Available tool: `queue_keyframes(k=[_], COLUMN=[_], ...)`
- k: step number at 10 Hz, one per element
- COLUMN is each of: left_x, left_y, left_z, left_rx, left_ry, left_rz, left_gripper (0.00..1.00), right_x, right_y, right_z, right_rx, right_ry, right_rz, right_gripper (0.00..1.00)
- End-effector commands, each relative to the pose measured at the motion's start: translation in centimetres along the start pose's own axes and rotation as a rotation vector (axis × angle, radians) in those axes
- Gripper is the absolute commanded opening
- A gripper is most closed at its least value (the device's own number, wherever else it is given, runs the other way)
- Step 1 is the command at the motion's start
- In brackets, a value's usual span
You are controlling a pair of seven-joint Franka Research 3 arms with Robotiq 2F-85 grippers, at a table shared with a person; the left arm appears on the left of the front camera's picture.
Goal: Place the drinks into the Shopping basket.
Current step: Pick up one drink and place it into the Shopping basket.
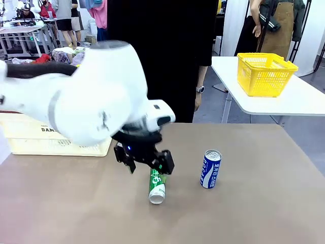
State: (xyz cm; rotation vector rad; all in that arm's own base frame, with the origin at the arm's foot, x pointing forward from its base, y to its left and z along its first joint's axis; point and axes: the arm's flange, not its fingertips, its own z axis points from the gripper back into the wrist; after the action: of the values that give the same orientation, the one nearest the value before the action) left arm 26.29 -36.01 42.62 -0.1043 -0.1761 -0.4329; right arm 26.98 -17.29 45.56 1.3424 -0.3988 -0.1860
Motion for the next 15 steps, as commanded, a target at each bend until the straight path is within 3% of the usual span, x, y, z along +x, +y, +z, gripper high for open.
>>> queue_keyframes(k=[1,5,9,15], left_x=[1.2,3.0,5.7,6.2], left_y=[-0.5,-1.2,-2.4,-2.4], left_z=[-3.5,-8.7,-12.7,-14.5], left_rx=[0.042,0.141,0.156,0.184], left_ry=[-0.025,-0.06,-0.03,0.001], left_rz=[0.028,0.138,0.124,0.15], left_gripper=[1.0,1.0,1.0,1.0], right_x=[0.2,0.2,0.2,0.2], right_y=[0.2,0.2,0.2,0.2], right_z=[0.0,0.0,0.0,0.0], right_rx=[0.021,0.021,0.021,0.021], right_ry=[-0.01,-0.01,-0.01,-0.01], right_rz=[0.014,0.014,0.014,0.014], right_gripper=[1.0,1.0,1.0,1.0])
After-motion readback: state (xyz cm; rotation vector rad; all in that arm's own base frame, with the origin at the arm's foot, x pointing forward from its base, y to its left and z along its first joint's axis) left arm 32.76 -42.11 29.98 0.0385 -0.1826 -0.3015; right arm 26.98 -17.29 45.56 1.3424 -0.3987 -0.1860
